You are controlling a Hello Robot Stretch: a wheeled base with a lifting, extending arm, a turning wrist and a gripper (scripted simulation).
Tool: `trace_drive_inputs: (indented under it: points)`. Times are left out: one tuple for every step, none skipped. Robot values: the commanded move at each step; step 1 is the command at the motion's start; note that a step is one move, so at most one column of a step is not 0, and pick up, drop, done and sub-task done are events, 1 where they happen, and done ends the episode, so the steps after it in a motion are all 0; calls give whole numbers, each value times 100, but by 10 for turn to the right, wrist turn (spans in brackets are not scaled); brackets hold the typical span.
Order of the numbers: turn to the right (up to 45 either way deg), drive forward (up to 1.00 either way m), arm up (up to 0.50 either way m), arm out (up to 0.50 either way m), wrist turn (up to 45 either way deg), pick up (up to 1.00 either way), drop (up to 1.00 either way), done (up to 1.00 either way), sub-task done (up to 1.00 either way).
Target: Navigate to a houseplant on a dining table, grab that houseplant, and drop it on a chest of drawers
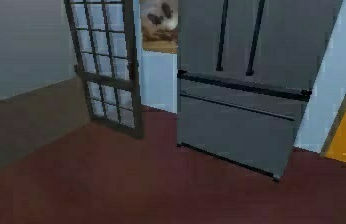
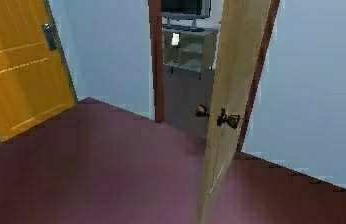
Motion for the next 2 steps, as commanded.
trace_drive_inputs:
  points:
    - [450,0,0,0,0,0,0,0,0]
    - [90,0,0,0,0,0,0,0,0]
